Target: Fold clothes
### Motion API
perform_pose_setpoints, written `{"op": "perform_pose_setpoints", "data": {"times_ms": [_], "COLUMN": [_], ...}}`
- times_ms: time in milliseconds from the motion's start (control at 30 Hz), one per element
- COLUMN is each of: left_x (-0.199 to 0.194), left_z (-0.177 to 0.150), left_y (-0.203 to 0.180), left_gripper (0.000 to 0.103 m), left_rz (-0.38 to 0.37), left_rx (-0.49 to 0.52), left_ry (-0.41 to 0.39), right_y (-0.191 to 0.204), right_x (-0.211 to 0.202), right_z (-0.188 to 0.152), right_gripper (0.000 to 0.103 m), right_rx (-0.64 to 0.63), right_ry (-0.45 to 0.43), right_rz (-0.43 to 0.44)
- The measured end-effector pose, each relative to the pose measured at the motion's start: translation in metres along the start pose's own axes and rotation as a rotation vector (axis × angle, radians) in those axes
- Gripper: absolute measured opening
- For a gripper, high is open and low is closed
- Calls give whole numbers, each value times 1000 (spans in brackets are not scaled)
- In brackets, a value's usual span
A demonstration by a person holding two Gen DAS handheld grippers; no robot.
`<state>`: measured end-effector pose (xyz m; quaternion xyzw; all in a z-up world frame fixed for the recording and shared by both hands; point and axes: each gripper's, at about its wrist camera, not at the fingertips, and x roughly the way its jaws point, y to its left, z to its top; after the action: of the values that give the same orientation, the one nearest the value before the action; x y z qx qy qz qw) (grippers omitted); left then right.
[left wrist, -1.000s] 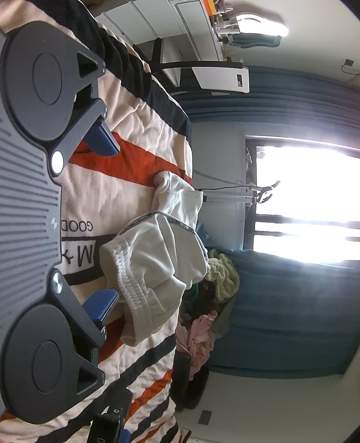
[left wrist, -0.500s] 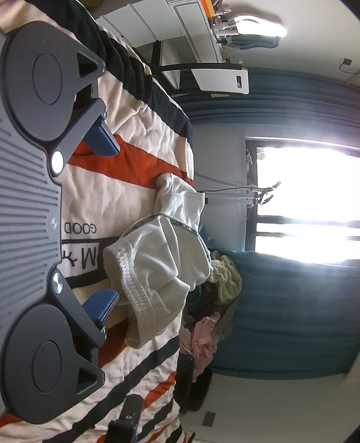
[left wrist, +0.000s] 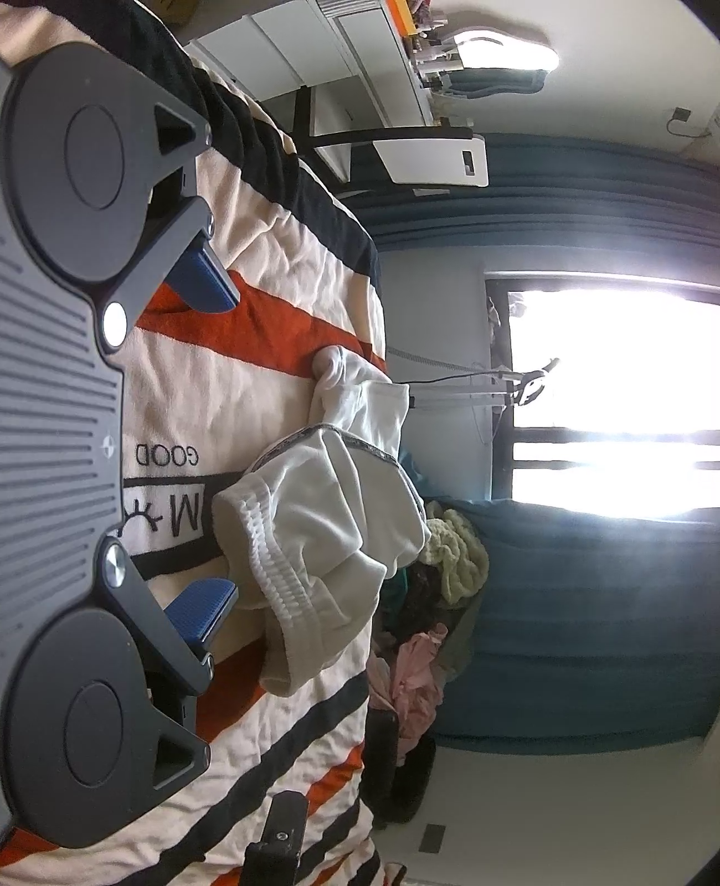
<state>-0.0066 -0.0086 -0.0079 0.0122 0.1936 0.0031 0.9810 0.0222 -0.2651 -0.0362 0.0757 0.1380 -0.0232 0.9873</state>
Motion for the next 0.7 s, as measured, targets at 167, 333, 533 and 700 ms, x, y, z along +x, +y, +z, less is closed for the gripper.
{"op": "perform_pose_setpoints", "data": {"times_ms": [167,333,533,700], "left_x": [-1,-3,-5,3], "left_z": [0,1,3,4], "left_y": [2,3,3,-4], "left_gripper": [103,103,103,103], "left_rz": [-9,-25,-39,-49], "left_rx": [-14,-29,-43,-30], "left_ry": [-2,-8,-20,-20], "right_y": [-1,-2,-5,-20], "right_x": [-1,-5,-15,-12], "right_z": [0,0,8,43], "right_gripper": [103,103,103,103], "right_rx": [4,21,48,104], "right_ry": [-2,-46,-149,-166], "right_rz": [0,-3,-37,-12]}}
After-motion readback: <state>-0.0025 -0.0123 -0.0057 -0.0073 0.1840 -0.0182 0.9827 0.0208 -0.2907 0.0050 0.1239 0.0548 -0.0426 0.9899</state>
